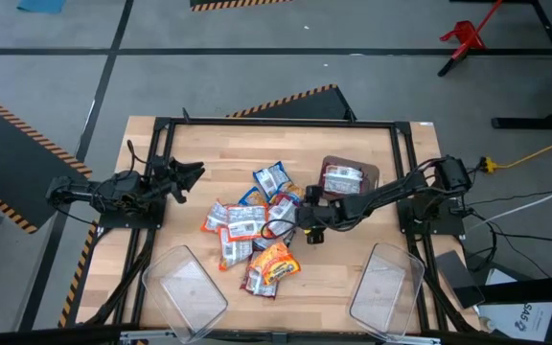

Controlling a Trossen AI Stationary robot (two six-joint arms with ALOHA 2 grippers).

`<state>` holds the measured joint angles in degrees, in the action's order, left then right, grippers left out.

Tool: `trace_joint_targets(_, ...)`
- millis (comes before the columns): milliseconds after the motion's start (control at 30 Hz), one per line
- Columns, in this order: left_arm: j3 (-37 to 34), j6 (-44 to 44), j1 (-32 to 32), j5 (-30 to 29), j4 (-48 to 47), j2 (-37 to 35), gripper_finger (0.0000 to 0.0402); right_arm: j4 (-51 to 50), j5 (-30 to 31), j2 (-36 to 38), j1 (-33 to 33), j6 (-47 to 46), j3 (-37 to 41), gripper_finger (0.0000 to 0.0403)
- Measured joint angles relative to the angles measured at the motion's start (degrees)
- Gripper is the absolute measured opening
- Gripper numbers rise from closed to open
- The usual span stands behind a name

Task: Sort Maruchan noodles
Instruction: Put the red noodle pack into the black bin

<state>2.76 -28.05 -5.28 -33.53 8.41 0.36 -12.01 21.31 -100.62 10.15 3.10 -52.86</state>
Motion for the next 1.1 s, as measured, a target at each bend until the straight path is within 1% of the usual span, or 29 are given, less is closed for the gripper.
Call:
trace_joint_targets(133, 0.0, 0.1, 0.0, -0.2, 0.0, 0.0, 0.0158, 0.1, -1.8, 0.0, 0.0, 0.3, 0.0, 0.0237)
trace_joint_targets(267, 0.0, 0.1, 0.0, -0.2, 0.0, 0.0, 0.0158, 0.2, -1.8, 0.0, 0.0, 0.2, 0.0, 0.0204)
trace_joint_targets(367, 0.0, 0.1, 0.0, -0.2, 0.0, 0.0, 0.0158, 0.5, -1.4, 0.0, 0.0, 0.1, 0.0, 0.0171)
trace_joint_targets(467, 0.0, 0.1, 0.0, -0.2, 0.0, 0.0, 0.0158, 1.1, -1.5, 0.0, 0.0, -0.2, 0.0, 0.0126)
trace_joint_targets(633, 0.0, 0.1, 0.0, -0.3, 0.0, 0.0, 0.0158, 1.6, -2.3, 0.0, 0.0, -1.3, 0.0, 0.0022)
trace_joint_targets(667, 0.0, 0.0, 0.0, -0.3, 0.0, 0.0, 0.0158, 1.6, -2.9, 0.0, 0.0, -1.4, 0.0, 0.0012)
trace_joint_targets(800, 0.0, 0.0, 0.0, -0.3, 0.0, 0.0, 0.0158, 0.8, -4.1, 0.0, 0.0, -4.0, -0.6, 0.0007)
trace_joint_targets(933, 0.0, 0.0, 0.0, -0.3, 0.0, 0.0, 0.0158, -3.0, -5.3, 1.1, 0.0, -6.1, -3.5, 0.0003)
trace_joint_targets(1100, 0.0, 0.0, 0.0, -0.2, -0.1, 0.0, 0.0158, -11.3, -2.8, 4.2, 0.0, -10.2, -7.7, 0.0001)
